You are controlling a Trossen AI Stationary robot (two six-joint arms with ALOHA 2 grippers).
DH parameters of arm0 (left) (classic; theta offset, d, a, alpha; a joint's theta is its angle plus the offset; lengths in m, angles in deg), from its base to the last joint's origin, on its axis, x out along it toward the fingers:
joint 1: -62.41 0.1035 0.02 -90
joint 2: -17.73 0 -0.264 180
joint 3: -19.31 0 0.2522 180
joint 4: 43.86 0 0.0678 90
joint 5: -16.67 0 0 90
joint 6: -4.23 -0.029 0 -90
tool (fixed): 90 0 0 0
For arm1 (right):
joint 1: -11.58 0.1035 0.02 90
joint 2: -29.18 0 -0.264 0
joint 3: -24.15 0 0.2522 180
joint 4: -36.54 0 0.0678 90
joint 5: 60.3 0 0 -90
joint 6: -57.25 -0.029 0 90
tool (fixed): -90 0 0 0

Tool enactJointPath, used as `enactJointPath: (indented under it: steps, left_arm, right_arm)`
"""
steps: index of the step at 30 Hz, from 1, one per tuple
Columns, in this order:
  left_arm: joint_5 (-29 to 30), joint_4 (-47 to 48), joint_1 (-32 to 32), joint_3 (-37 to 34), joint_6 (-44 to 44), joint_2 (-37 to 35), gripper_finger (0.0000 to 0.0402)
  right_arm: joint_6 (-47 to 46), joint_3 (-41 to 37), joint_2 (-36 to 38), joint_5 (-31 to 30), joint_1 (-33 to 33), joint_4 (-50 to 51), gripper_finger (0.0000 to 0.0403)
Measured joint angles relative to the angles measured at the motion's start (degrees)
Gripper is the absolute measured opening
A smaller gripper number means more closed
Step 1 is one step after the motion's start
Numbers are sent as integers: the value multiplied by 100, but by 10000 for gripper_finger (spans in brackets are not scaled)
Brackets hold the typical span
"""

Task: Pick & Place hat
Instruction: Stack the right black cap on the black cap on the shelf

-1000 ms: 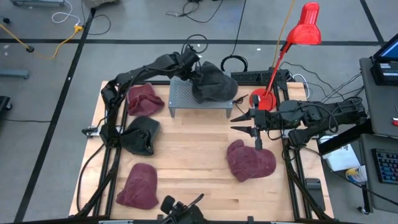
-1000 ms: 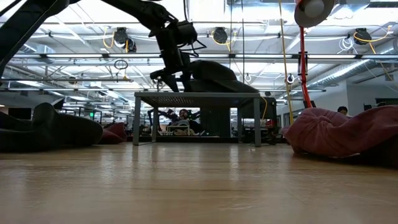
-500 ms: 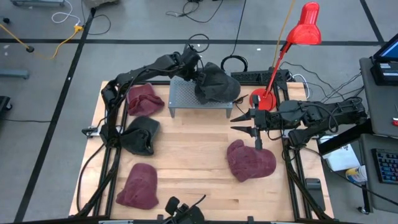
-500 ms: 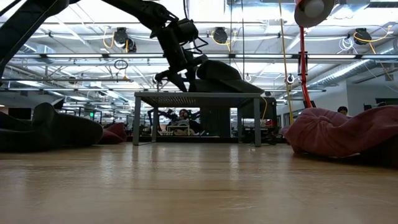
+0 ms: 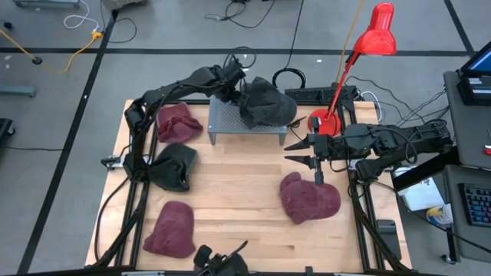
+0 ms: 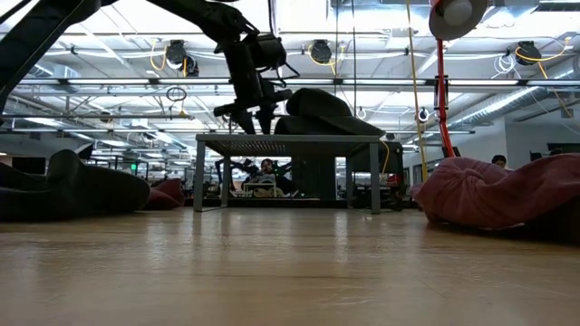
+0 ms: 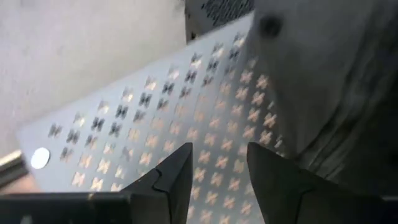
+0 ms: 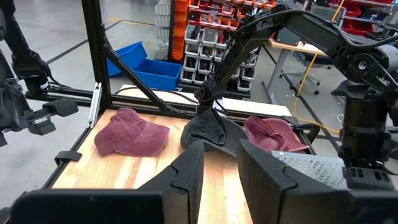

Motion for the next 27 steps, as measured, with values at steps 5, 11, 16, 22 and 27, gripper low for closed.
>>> enactJointPath:
  steps: [5, 11, 16, 22, 27]
  left_arm:
    - [-219, 544, 4, 0, 47, -2, 141]
    - [-263, 965, 38, 2, 126, -336, 138]
    - [-261, 1001, 42, 7, 110, -874, 150]
    - [-416, 1074, -37, 9, -78, -1561, 163]
    - [-964, 1257, -157, 11, -145, -2098, 174]
  right_arm:
    - [4, 0, 0, -27, 0, 0, 89]
    - [83, 0, 1, -31, 0, 1, 89]
    - [188, 0, 2, -27, 0, -7, 89]
    - [190, 0, 2, -25, 0, -7, 89]
    - [190, 0, 2, -23, 0, -44, 89]
